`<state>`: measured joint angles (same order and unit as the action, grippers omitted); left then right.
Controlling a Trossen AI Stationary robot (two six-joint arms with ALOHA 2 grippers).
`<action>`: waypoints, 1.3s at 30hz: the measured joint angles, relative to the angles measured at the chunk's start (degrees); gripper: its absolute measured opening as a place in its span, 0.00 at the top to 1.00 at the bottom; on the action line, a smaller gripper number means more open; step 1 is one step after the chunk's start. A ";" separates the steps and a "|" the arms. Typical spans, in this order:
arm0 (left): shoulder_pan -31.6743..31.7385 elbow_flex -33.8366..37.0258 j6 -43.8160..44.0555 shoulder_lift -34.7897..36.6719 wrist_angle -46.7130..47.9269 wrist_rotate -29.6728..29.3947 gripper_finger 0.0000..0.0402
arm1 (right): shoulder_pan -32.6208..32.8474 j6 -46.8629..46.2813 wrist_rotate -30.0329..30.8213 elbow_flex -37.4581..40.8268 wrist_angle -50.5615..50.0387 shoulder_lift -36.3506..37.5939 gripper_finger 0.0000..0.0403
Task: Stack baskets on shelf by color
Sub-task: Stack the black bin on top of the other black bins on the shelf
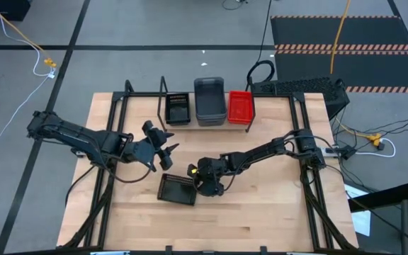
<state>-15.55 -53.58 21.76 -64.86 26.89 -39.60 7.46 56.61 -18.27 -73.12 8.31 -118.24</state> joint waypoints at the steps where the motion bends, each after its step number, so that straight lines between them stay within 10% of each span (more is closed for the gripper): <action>1: 0.02 0.00 0.00 0.00 0.00 -0.04 0.49 | 0.00 -0.89 0.01 0.00 0.52 0.01 0.77; 11: 0.02 0.00 0.08 1.12 1.26 -7.63 0.49 | -0.06 -10.60 1.38 0.00 -2.49 8.63 0.99; 19: -1.87 0.00 6.69 11.60 10.17 -18.07 0.49 | -3.06 -21.20 24.18 -8.45 -25.59 20.38 1.00; 26: -3.70 0.00 10.58 17.18 18.00 -23.41 0.49 | -10.83 -31.66 28.07 -18.48 -27.28 25.50 1.00; 39: -3.57 6.88 14.68 15.77 19.44 -28.77 0.49 | -21.22 -36.64 22.76 -48.77 -42.05 -2.52 1.00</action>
<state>-19.11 -46.70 36.44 -49.09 46.34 -68.37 -13.75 19.97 4.48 -121.90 -33.74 -120.75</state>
